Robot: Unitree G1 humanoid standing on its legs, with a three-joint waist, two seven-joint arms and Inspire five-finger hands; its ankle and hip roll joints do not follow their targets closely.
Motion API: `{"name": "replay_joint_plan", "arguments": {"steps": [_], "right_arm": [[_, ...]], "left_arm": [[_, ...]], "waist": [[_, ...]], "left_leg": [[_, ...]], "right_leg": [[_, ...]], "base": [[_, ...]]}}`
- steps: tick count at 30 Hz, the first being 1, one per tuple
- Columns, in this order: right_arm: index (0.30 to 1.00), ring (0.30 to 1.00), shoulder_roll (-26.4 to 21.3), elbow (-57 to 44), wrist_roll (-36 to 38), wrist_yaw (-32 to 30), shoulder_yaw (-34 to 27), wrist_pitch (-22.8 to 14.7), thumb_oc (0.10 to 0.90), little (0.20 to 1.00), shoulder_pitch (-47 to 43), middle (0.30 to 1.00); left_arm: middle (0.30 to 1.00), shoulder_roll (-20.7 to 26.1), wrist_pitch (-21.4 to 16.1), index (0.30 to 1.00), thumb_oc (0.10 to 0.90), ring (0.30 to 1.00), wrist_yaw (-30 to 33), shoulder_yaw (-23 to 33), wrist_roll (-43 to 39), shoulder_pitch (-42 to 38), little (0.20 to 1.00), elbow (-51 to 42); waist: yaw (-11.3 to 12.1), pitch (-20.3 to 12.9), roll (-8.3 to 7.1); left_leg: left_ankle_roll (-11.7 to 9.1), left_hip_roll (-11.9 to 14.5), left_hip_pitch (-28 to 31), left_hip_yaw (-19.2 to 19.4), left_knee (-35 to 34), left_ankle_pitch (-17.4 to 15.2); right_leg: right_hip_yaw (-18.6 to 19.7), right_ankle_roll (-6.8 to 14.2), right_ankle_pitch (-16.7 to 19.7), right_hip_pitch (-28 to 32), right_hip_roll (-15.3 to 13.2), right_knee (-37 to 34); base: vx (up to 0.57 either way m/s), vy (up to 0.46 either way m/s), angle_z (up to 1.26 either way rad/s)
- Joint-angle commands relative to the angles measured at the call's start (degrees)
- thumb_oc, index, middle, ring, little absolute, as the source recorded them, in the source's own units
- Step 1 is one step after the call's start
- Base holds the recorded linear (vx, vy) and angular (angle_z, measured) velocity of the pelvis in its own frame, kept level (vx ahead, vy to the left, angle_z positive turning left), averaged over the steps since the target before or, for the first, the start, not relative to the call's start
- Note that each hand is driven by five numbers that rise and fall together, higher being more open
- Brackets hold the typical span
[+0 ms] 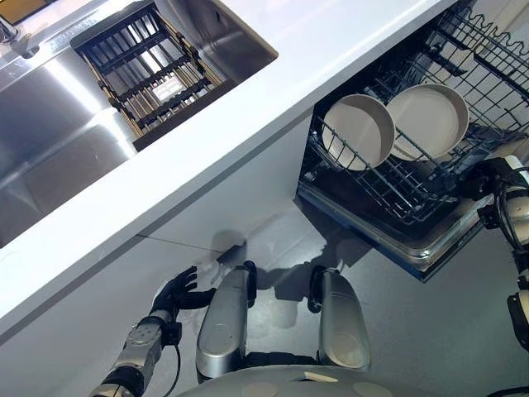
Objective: Pick up plates and place into dishwasher.
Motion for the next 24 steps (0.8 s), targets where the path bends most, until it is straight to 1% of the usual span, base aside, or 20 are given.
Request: {"name": "replay_joint_plan", "arguments": {"steps": [1,8,11,13,15,16,20,22,23,24], "right_arm": [[0.3,0.3,1.9,0.7,1.3,-0.1,3.1,-2.7,0.1,0.2,-8.4,0.3],[0.3,0.3,2.8,0.6,6.9,0.2,4.1,-3.5,0.1,0.2,-13.5,0.3],[0.3,0.3,3.9,0.3,14.5,1.7,3.3,-2.6,0.1,0.2,-15.1,0.3],[0.3,0.3,4.7,0.3,21.6,2.8,1.8,-1.9,0.1,0.2,-15.7,0.3],[0.3,0.3,5.6,0.8,25.5,4.3,-0.3,-2.0,0.1,0.2,-16.0,0.3],[0.3,0.3,5.8,0.9,25.8,4.7,-0.6,-2.0,0.1,0.2,-16.0,0.3],[0.3,0.3,7.6,1.6,32.8,6.7,-2.9,-1.0,0.1,0.2,-16.5,0.3],[0.3,0.3,8.6,2.2,37.0,7.8,-4.2,0.3,0.1,0.2,-16.8,0.3],[0.3,0.3,8.8,2.2,37.6,8.0,-4.4,0.6,0.1,0.2,-16.8,0.3],[0.3,0.3,9.7,2.9,40.2,9.2,-5.4,2.1,0.1,0.2,-17.0,0.3]], "left_arm": [[0.9,0.8,-3.1,0.9,0.8,0.9,1.5,-2.5,-2.1,3.1,0.9,-5.1],[0.9,1.2,-3.5,0.9,0.8,0.9,1.7,-2.4,-2.2,3.7,0.9,-5.7],[0.9,1.2,-3.3,0.9,0.8,0.9,1.9,-2.1,-2.0,4.2,0.9,-6.2],[0.9,1.0,-3.4,0.9,0.8,0.9,1.9,-2.1,-1.5,4.4,0.9,-6.3],[0.9,0.7,-3.7,0.9,0.8,0.9,2.3,-2.3,-1.2,4.9,0.9,-6.5],[0.9,0.6,-3.6,0.9,0.8,0.9,2.4,-2.3,-1.2,4.9,0.9,-6.6],[0.9,0.5,-3.3,0.9,0.8,0.9,3.2,-3.0,-1.8,5.0,0.9,-6.9],[0.9,0.5,-3.0,0.9,0.8,0.9,3.4,-3.0,-2.0,5.0,0.9,-6.8],[0.9,0.5,-2.9,0.9,0.8,0.9,3.4,-3.0,-2.0,5.0,0.9,-6.8],[0.9,0.3,-3.0,0.9,0.8,0.9,3.4,-3.0,-1.8,5.0,0.9,-6.3]], "waist": [[4.5,-2.5,0.21],[5.9,-2.5,0.53],[6.4,-2.7,0.5],[6.7,-2.7,0.59],[7.0,-2.8,0.81],[7.0,-2.8,0.84],[7.5,-3.0,1.21],[7.8,-3.1,1.33],[7.8,-3.1,1.33],[8.0,-3.2,1.35]], "left_leg": [[4.7,-2.2,-1.1,0.9,2.4,-2.7],[4.7,-2.7,-0.8,0.0,2.3,-2.7],[4.7,-2.8,-0.5,-0.1,2.2,-2.8],[4.6,-2.8,-0.5,-0.2,2.5,-3.1],[4.5,-2.8,-0.2,-0.5,2.6,-3.3],[4.5,-2.8,-0.1,-0.6,2.6,-3.3],[4.5,-3.1,0.3,-0.8,2.7,-3.4],[4.4,-3.3,0.5,-0.9,2.5,-3.4],[4.4,-3.3,0.6,-0.9,2.5,-3.4],[4.4,-3.3,0.7,-1.0,2.5,-3.4]], "right_leg": [[-3.3,-3.7,-0.4,2.6,1.0,3.5],[-4.0,-3.8,-0.9,2.8,0.5,4.3],[-4.2,-3.9,-1.1,3.3,0.3,4.1],[-4.4,-4.2,-1.3,3.6,0.3,4.0],[-4.5,-4.4,-1.5,4.4,0.1,3.9],[-4.5,-4.4,-1.6,4.4,0.1,3.9],[-4.7,-4.6,-1.8,4.9,-0.1,4.2],[-4.9,-4.6,-1.9,5.2,-0.2,4.2],[-5.0,-4.6,-1.9,5.2,-0.2,4.2],[-5.1,-4.6,-2.0,5.3,-0.4,4.3]], "base": [[0.0,0.007,0.13],[0.0,0.004,0.04],[0.0,0.0,0.0],[0.0,0.0,0.0],[0.05,0.02,0.03],[0.06,0.026,0.1],[0.03,0.026,0.06],[0.0,0.0,0.0],[0.03,0.013,0.05],[0.03,0.009,0.07]]}}
